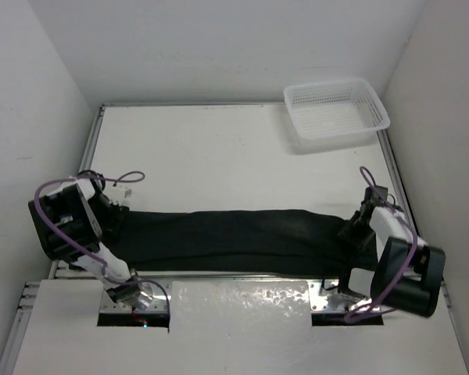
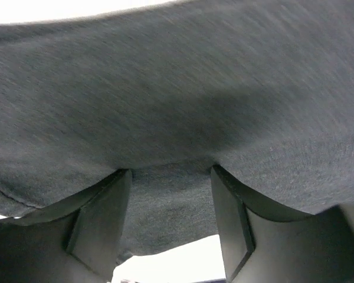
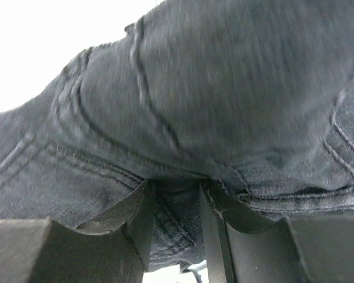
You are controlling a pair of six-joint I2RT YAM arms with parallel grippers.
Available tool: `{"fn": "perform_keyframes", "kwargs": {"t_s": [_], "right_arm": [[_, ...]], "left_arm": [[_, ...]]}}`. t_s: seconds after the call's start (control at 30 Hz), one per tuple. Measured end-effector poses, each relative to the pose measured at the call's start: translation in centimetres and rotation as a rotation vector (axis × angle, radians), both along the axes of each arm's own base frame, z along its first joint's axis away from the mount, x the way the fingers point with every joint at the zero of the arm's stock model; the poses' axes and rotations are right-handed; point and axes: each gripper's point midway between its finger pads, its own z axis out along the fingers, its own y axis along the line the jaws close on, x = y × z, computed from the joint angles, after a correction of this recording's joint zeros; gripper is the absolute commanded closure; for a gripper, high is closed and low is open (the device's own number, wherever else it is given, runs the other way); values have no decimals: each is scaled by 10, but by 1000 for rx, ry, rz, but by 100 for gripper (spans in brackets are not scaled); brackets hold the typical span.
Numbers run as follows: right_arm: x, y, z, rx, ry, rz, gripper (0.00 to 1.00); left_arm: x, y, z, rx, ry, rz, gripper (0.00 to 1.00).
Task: Fold and stack the trousers
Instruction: Fold the trousers
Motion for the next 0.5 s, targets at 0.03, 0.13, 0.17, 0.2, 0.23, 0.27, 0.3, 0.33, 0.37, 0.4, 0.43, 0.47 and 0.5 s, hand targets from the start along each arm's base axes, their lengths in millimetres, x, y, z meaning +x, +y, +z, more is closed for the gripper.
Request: {"fn": "perform_keyframes", "kwargs": {"t_s": [0.03, 0.13, 0.17, 0.2, 0.23, 0.27, 0.3, 0.33, 0.37, 0.4, 0.43, 0.47, 0.5], "right_arm": [[1, 0, -1, 12, 30, 0, 64], [10, 1, -2, 62, 111, 2, 64], [16, 2, -1, 79, 130, 4, 64], [21, 2, -1, 96, 146, 6, 64], [28, 2, -1, 111, 160, 6, 64], [37, 1, 0, 122, 167, 7, 64], [46, -1, 0, 129, 166, 7, 65], [58, -5, 1, 128, 155, 9, 64], [76, -10, 2, 120, 128, 11, 64], [95, -16, 3, 106, 87, 19, 64], [116, -24, 5, 84, 33, 29, 64], [138, -32, 8, 60, -24, 42, 63], [157, -39, 13, 37, -77, 58, 61]], "left_arm": [[2, 2, 0, -1, 22, 25, 46], [16, 3, 1, 1, 81, 72, 45], [22, 4, 1, 9, 85, 78, 45], [31, 4, 2, 17, 81, 77, 45], [44, 4, 2, 27, 68, 68, 45], [58, 4, 3, 34, 46, 55, 45], [77, 2, 4, 41, 14, 42, 45], [94, 1, 6, 44, -21, 36, 45], [114, -1, 7, 43, -66, 31, 45], [134, -2, 9, 40, -115, 32, 45], [152, -4, 10, 34, -159, 30, 45], [171, -6, 12, 28, -205, 31, 45], [182, -7, 14, 26, -237, 33, 45]]}}
